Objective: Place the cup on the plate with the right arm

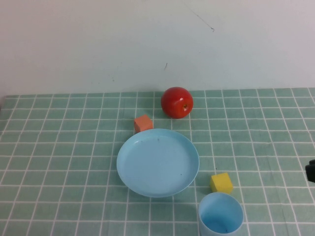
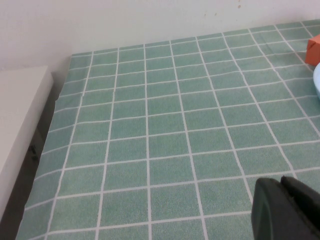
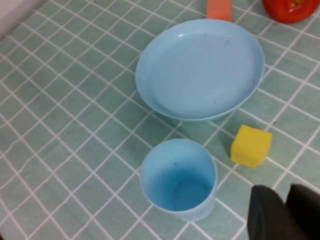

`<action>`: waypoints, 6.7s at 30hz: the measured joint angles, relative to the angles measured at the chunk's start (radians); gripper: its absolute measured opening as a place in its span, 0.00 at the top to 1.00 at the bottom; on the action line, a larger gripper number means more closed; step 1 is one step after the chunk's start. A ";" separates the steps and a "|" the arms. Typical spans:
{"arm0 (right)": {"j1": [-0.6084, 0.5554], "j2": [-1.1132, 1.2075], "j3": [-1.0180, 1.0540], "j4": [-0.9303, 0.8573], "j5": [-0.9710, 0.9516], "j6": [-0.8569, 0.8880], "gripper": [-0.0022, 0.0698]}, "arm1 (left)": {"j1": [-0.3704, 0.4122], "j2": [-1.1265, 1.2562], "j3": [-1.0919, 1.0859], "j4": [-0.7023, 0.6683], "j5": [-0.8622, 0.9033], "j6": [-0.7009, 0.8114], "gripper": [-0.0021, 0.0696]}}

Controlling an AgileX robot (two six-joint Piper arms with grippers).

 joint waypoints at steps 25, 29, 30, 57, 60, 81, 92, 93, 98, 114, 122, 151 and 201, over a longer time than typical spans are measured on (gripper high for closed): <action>0.503 0.419 -0.340 -0.437 -0.038 0.199 0.45 | 0.000 0.000 0.000 0.000 0.000 0.000 0.98; 0.503 0.534 -0.378 -0.467 -0.040 0.209 0.40 | 0.000 0.000 0.000 0.000 0.000 0.000 0.98; 0.503 0.565 -0.380 -0.467 -0.045 0.210 0.40 | 0.000 0.000 0.000 0.000 0.000 0.000 0.98; 0.504 0.804 -0.388 -0.362 -0.144 0.113 0.51 | 0.000 0.000 0.000 0.000 0.000 0.000 0.98; 0.504 0.805 -0.388 -0.363 -0.142 0.101 0.52 | 0.000 0.000 0.000 0.000 0.000 0.000 0.98; 0.504 0.881 -0.669 -0.378 0.087 0.136 0.94 | 0.000 0.000 0.000 0.000 0.000 0.000 0.98; 0.523 1.027 -1.068 -0.393 0.041 0.212 0.94 | 0.000 0.000 0.000 0.000 0.000 0.000 0.98; 0.531 1.063 -1.106 -0.412 0.051 0.228 0.94 | 0.000 0.000 0.000 0.000 0.000 0.000 0.98; 0.555 1.231 -1.260 -0.487 0.146 0.297 0.94 | 0.000 0.000 0.000 0.000 0.000 0.000 0.98; 0.564 1.402 -1.407 -0.515 0.119 0.333 0.64 | 0.000 0.000 0.000 0.000 0.000 0.000 0.97; 0.564 1.400 -1.491 -0.519 0.161 0.385 0.42 | 0.000 0.000 0.000 0.000 0.000 0.000 0.97; 0.564 0.367 -0.880 -1.211 0.156 0.731 0.96 | 0.000 0.000 0.000 0.000 0.000 0.000 0.97; 0.356 -0.670 0.309 -1.114 -0.455 0.918 0.97 | 0.000 0.000 0.000 0.000 0.000 0.000 0.98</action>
